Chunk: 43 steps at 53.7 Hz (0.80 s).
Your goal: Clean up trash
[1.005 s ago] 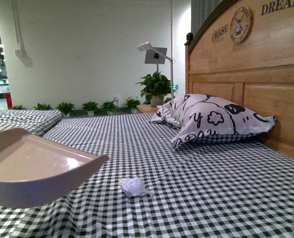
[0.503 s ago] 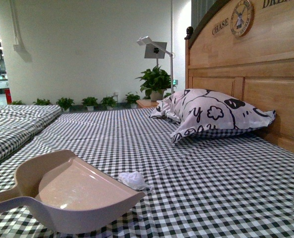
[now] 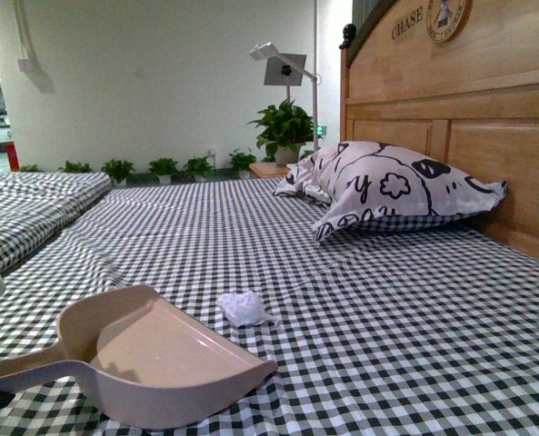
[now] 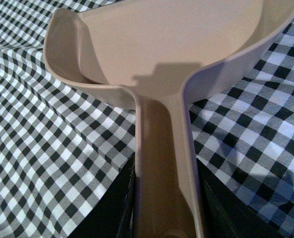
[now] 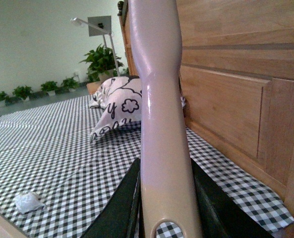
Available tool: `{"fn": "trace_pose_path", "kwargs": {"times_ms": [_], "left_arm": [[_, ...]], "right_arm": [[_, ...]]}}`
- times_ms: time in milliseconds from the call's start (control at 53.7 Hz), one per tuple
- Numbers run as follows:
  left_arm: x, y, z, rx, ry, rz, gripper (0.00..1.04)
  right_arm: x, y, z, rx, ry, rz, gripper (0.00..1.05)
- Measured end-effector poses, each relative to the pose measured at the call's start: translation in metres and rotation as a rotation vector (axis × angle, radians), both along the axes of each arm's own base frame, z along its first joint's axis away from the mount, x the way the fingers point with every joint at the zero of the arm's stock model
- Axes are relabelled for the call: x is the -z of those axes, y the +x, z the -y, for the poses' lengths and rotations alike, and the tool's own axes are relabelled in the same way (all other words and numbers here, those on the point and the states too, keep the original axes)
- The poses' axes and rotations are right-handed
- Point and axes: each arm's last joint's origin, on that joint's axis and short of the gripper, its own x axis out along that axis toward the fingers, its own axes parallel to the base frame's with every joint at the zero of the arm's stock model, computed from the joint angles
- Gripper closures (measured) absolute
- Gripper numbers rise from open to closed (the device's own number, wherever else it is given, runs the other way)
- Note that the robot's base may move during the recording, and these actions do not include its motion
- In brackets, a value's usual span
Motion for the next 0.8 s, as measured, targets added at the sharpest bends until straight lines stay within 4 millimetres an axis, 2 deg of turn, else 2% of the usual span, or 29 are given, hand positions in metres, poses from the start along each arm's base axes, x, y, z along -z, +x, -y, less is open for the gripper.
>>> {"fn": "trace_pose_path", "kwargs": {"times_ms": [559, 614, 670, 708, 801], "left_arm": [[0.005, 0.002, -0.002, 0.028, 0.004, -0.057, 0.76], [0.005, 0.002, -0.002, 0.029, 0.005, -0.057, 0.76], [0.005, 0.002, -0.002, 0.029, 0.006, -0.056, 0.76], [0.005, 0.002, -0.002, 0.029, 0.006, -0.055, 0.76], [0.005, 0.002, -0.002, 0.03, 0.006, -0.055, 0.76]], "right_arm": [[0.0, 0.0, 0.0, -0.002, -0.001, -0.002, 0.83], [-0.001, 0.003, 0.0, -0.049, -0.046, -0.096, 0.83], [-0.004, 0.014, 0.001, -0.121, -0.099, -0.263, 0.83], [-0.002, 0.024, 0.001, -0.161, -0.105, -0.31, 0.83], [0.004, 0.073, 0.003, -0.238, -0.129, -0.373, 0.83]]}}
